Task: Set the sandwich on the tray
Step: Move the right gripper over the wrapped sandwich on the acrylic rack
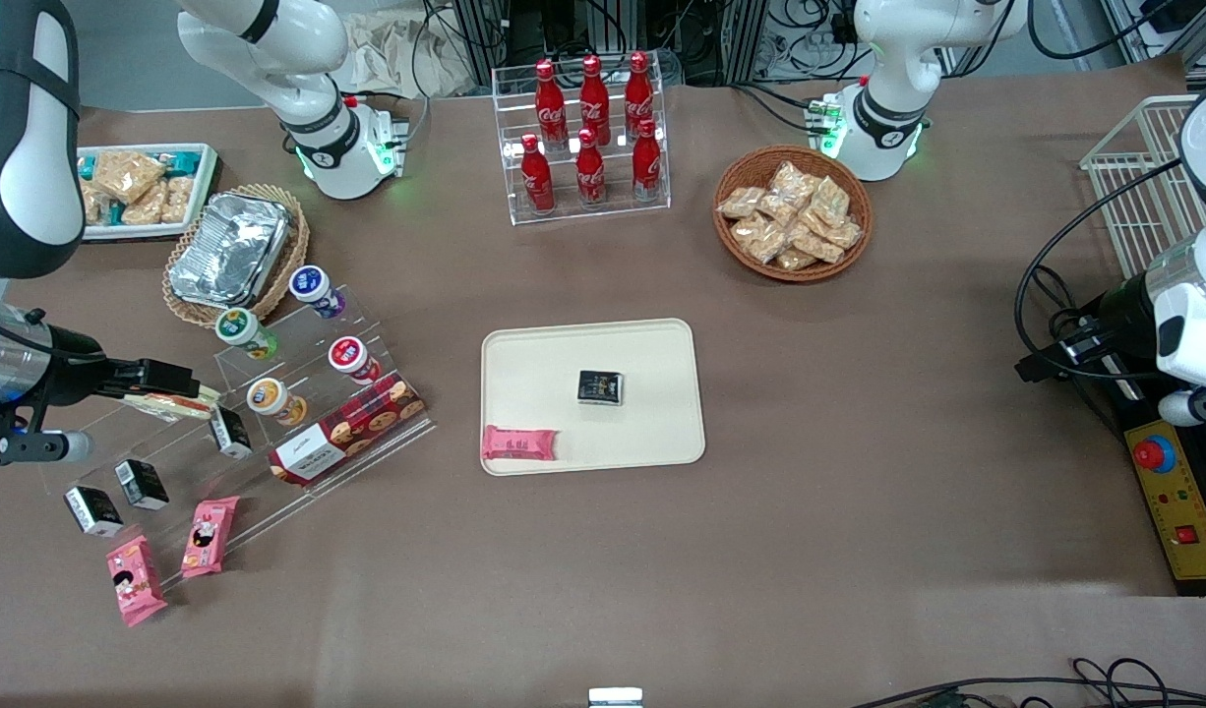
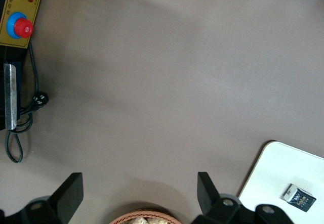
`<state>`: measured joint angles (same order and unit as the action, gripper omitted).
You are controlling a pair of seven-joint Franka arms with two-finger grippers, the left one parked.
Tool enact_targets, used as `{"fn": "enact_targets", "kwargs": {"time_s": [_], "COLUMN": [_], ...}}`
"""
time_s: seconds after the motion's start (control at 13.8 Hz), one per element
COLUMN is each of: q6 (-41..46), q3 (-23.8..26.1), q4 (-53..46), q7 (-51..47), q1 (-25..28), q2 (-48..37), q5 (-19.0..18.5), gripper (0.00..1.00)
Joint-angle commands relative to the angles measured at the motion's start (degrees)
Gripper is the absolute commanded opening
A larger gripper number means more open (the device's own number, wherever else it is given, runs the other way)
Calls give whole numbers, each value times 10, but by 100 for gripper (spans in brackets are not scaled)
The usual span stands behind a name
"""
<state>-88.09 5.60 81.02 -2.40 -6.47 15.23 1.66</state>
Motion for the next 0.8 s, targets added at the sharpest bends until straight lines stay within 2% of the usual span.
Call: {"fn": "enact_targets", "kwargs": {"time_s": [0.0, 0.72], "q6": [-3, 19], "q3": [4, 4], "q4": [4, 6], "q7": [-7, -8], "q1": [-1, -5], "q2": [-1, -11], "q5": [-3, -2], "gripper": [100, 100]}}
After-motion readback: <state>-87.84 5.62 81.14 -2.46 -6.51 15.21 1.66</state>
